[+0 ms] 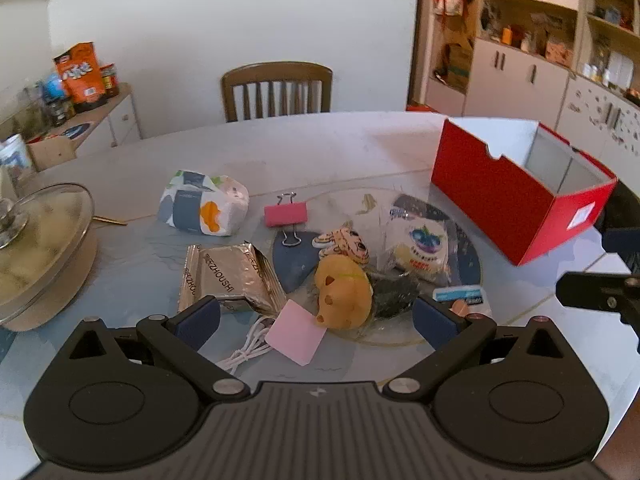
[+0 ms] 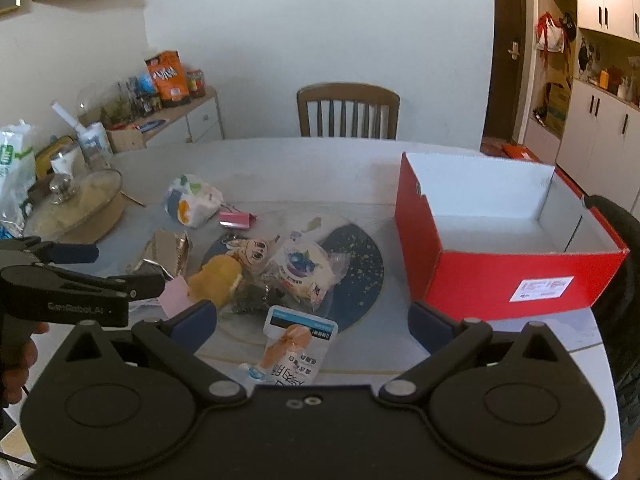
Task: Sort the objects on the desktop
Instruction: 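Grasp the yellow squishy toy with the left gripper while the right gripper grasps the sausage snack pack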
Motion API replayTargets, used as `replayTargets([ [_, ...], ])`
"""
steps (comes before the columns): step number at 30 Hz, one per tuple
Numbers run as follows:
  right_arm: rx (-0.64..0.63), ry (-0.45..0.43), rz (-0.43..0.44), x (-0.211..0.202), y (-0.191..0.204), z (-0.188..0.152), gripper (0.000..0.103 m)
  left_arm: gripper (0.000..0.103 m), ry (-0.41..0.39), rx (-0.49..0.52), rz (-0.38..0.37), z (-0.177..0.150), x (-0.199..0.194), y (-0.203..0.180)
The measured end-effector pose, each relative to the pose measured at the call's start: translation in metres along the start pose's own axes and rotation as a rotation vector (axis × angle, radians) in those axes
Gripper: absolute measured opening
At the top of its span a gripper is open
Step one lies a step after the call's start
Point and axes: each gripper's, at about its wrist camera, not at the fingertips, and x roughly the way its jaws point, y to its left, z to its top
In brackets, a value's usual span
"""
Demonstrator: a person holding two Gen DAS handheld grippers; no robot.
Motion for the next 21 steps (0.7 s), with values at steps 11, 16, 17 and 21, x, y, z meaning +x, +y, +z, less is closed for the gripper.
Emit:
replayTargets([
  [11, -0.023, 0.085, -0.061, 0.05, 0.018, -0.007, 0.099, 0.103, 0.061, 0.035, -0.066, 0.017, 0.049, 0.008],
  [16, 0.002, 0.129, -0.072, 0.074, 0.019, -0.014, 0.098, 0.103, 0.111, 0.019, -0.074, 0.021, 0.075, 0.009],
  [17, 0.007, 0.137, -0.075, 0.078, 0.02, -0.016, 0.098, 0.103, 0.121, 0.015, -0.075, 0.021, 0.079, 0.01],
  [21, 0.025, 0.173, -0.08, 0.093, 0.022, -0.021, 0.096, 0.102, 0.176, -0.007, -0.077, 0.019, 0.098, 0.014],
])
